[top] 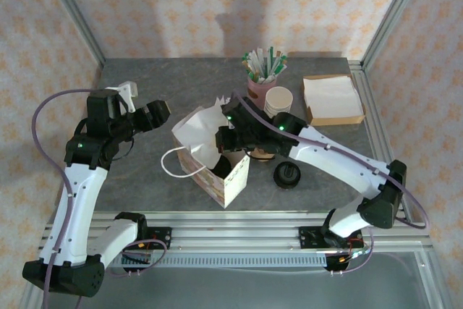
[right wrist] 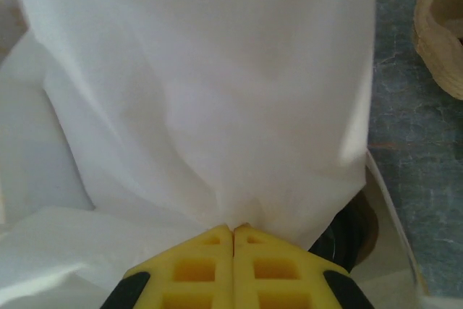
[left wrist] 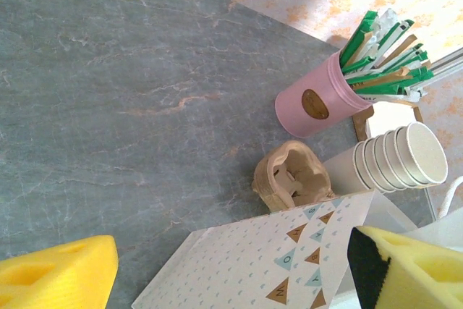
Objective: Pack the takeout coffee
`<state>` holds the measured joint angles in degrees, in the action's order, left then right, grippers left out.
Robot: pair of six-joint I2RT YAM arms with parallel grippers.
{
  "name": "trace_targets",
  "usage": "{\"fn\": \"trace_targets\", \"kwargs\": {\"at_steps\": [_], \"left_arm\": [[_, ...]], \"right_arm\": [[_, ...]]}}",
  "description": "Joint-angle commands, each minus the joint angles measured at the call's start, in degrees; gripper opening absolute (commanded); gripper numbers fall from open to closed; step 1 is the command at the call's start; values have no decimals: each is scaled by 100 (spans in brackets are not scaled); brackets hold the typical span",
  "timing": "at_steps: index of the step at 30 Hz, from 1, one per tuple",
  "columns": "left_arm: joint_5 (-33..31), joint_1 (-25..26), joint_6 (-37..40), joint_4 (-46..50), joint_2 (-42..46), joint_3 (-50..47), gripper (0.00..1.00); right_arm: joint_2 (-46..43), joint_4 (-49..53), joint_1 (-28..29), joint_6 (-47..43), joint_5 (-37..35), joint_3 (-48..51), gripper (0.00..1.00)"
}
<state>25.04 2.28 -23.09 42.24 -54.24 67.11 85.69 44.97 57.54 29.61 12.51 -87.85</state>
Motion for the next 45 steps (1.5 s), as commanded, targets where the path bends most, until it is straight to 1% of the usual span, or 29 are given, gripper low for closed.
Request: {"fn": "trace_targets", "kwargs": {"at_steps": [1,9,16,22,24,28,30,33,35,36,37,40,43,45], "left_arm": [[-77,18,11,100,89,188,84],[-87,19,18,105,62,206,84],[-135,20,67,144,62,212,84],[-139,24,77,151,45,207,84],[-157,24,103,157,44,221,84],[-175,21,132,164,45,194,84],[-164,25,128,163,45,182,84],[-197,23,121,148,38,193,85],[-217,26,123,137,40,188,85],[-219,24,115,133,45,194,85],[-212,26,106,126,40,196,85],[-226,24,103,135,46,189,85],[-252,31,99,135,45,192,85],[-257,26,90,135,54,190,85]], "right_arm": [[213,641,131,-434,-296,-348,0],[643,1314,179,-950,-517,-813,0],[1125,1770,200,-1372,-338,-1241,0],[1629,2297,347,-1641,-689,-1852,0],[1763,2402,371,-1701,-654,-2009,0],[1855,2407,388,-1763,-573,-2144,9],[1823,2378,396,-1778,-557,-2230,21],[1645,2184,398,-1726,-511,-2261,32],[1496,2021,398,-1681,-447,-2271,37],[1398,1934,397,-1641,-439,-2271,42],[1316,1862,392,-1617,-426,-2262,45],[1097,1699,396,-1546,-370,-2271,47],[923,1545,391,-1472,-291,-2245,52],[817,1436,399,-1403,-280,-2245,53]]}}
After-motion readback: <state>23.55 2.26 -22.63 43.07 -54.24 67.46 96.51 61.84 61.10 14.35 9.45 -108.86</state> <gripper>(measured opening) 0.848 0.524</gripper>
